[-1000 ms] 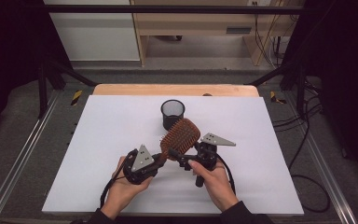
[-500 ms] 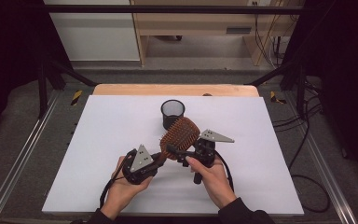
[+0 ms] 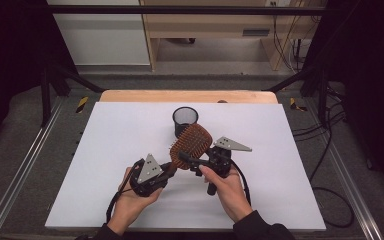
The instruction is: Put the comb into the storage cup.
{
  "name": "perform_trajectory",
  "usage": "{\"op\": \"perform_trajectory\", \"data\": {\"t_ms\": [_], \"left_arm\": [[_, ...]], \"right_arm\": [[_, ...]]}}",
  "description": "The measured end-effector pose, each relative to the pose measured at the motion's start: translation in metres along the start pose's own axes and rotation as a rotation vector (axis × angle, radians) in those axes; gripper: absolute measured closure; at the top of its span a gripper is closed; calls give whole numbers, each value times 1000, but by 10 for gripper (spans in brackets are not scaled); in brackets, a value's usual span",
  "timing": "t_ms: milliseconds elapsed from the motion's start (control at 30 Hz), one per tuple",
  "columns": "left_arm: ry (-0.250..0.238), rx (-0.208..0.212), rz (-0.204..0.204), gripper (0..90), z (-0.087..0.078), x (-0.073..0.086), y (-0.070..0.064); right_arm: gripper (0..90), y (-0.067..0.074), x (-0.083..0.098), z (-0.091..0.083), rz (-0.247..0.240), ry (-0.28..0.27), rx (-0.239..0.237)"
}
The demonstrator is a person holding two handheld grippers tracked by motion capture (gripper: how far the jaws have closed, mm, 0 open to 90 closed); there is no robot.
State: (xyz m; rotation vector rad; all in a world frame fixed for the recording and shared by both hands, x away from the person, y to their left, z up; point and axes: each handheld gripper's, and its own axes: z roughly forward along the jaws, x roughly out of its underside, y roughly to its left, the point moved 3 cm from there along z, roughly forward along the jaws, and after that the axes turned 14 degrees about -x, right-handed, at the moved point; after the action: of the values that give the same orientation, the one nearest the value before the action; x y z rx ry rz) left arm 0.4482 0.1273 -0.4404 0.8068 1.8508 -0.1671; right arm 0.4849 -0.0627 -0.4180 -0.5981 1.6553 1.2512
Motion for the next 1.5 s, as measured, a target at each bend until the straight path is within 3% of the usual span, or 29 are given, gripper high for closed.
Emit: {"op": "perform_trajectory", "data": {"t_ms": [933, 1500], "left_arm": [[-20, -13, -53, 727, -2, 0, 3], [-25, -11, -94, 728, -2, 0, 5]], "right_arm": [[334, 4, -4, 5, -14, -36, 8], [347, 9, -2, 10, -35, -92, 39]]}}
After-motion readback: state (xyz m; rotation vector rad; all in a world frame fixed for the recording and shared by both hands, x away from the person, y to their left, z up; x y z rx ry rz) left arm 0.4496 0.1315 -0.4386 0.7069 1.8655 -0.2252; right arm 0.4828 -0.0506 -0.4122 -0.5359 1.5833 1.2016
